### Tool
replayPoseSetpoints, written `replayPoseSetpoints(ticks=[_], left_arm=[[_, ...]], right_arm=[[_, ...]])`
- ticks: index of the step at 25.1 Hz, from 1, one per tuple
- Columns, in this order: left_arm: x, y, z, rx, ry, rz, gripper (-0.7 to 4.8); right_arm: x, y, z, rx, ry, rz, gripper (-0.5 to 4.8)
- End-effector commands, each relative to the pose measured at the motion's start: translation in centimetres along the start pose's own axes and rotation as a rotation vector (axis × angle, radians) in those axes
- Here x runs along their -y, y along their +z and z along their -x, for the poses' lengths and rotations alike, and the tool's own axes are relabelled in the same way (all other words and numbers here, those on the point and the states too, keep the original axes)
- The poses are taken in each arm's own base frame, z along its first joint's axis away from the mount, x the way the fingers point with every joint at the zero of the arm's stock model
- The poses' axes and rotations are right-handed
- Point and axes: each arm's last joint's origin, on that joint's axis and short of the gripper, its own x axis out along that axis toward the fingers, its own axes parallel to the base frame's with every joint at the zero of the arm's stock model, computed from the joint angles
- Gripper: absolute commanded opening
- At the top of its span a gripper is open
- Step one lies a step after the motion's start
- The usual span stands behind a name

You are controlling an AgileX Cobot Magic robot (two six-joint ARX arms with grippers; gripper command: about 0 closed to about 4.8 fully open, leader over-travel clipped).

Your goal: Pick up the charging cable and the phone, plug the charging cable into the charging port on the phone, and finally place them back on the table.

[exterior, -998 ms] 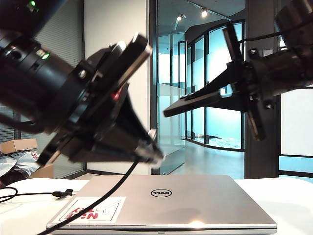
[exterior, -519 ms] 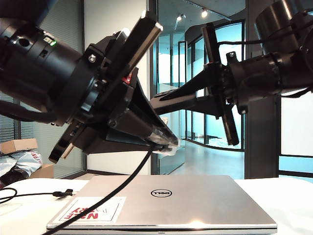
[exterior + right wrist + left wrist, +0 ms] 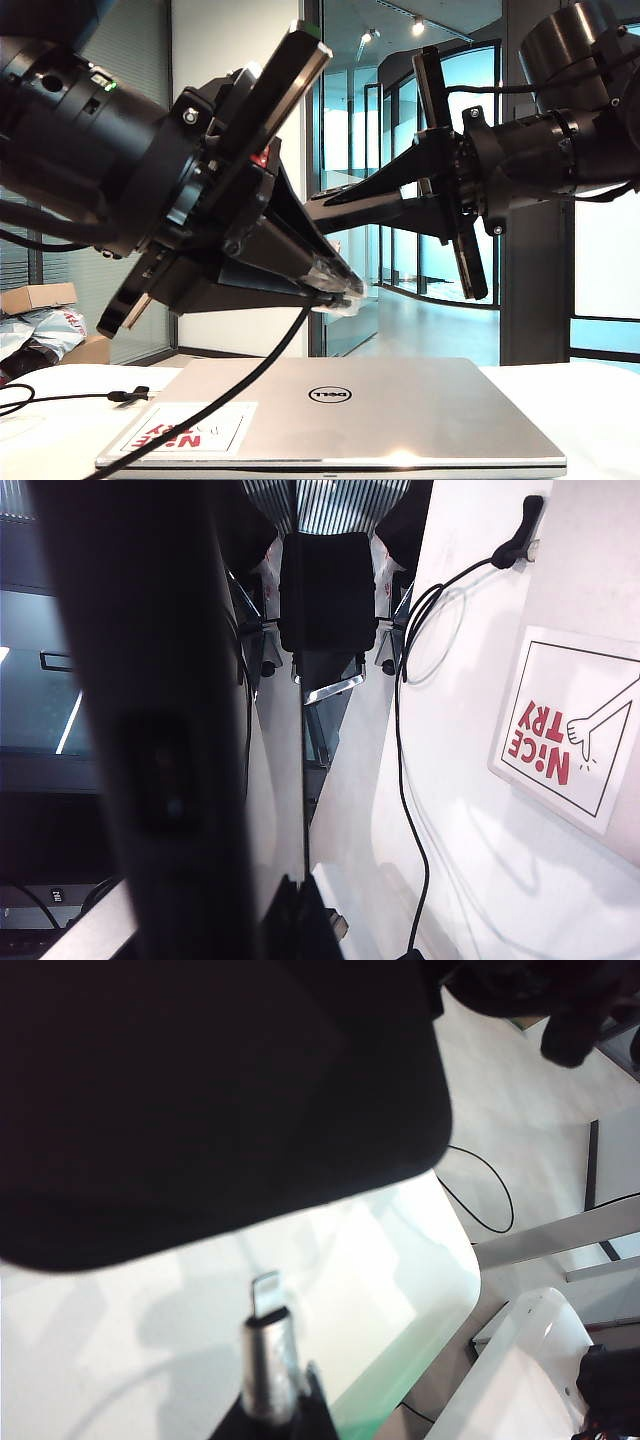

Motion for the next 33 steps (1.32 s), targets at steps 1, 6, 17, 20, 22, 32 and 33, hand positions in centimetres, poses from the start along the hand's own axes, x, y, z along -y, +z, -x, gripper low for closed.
replayPoseSetpoints(ticks=[1, 6, 17, 20, 22, 32, 33], left_arm=[[0.18, 0.20, 0.03, 0.013, -0.014, 0.001, -0.06], [0.18, 0.20, 0.03, 0.013, -0.014, 0.001, -0.06], [0.18, 0.22, 0.03, 0.014, -0.015, 0.017, -0.06], [0.28, 0.33, 0.03, 0.024, -0.026, 0.091, -0.06], [0.49, 0.56, 0.05, 0.048, -0.049, 0.092, -0.06], [0.53, 0.62, 0.03, 0.054, -0.054, 0.091, -0.06], [0.53, 0.62, 0.03, 0.054, -0.054, 0.091, -0.06]], right_arm=[[-0.75, 0.24, -0.02, 0.000, 0.038, 0.056, -0.06], [-0.77, 0.22, -0.01, -0.009, 0.043, 0.064, -0.06], [-0.80, 0.15, -0.02, -0.031, 0.055, 0.083, -0.06], [-0.77, 0.23, -0.02, -0.004, 0.041, 0.082, -0.06], [-0.74, 0.28, -0.02, 0.015, 0.030, 0.082, -0.06], [-0.74, 0.29, -0.02, 0.015, 0.030, 0.066, -0.06], [-0.74, 0.29, -0.02, 0.015, 0.030, 0.062, -0.06]])
